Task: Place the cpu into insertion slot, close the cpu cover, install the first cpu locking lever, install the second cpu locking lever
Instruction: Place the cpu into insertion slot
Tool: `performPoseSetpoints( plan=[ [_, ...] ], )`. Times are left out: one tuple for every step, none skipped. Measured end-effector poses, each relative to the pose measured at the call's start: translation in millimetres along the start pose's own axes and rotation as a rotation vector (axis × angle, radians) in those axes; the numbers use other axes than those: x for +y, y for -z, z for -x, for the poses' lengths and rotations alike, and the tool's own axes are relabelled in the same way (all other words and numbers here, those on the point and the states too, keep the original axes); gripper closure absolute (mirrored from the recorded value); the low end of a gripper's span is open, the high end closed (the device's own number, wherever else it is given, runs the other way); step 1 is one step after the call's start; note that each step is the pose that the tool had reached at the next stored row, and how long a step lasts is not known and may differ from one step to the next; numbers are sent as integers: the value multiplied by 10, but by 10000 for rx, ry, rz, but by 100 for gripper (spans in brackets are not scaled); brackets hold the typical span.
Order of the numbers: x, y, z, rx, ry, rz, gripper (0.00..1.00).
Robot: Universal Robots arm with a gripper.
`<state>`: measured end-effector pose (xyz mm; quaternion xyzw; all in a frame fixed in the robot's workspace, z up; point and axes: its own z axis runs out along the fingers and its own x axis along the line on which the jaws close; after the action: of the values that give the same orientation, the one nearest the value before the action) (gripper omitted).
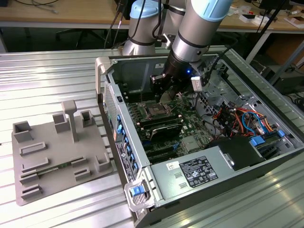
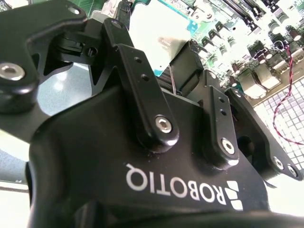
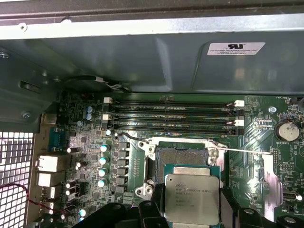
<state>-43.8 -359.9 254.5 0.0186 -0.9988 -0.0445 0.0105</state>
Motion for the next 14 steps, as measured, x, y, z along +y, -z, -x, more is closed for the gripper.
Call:
performPoseSetpoints(
  plan=[
    [0, -2, 0, 0, 0, 0, 45],
    [0, -3, 0, 0, 0, 0, 45],
    [0, -5, 0, 0, 0, 0, 45],
    [-1, -7, 0, 0, 0, 0, 45],
    [-1, -9, 0, 0, 1, 0, 45],
    [-1, -10, 0, -1, 0, 0, 45],
    [-1, -12, 0, 0, 0, 0, 45],
    [-1, -14, 0, 0, 0, 0, 45],
    [-1, -16, 0, 0, 0, 0, 45],
    [-1, -17, 0, 0, 0, 0, 45],
    [-2, -19, 1, 0, 0, 0, 45],
    [-2, -21, 0, -1, 0, 0, 45],
    [-2, -24, 1, -1, 0, 0, 45],
    [-2, -25, 1, -1, 0, 0, 45]
  ],
)
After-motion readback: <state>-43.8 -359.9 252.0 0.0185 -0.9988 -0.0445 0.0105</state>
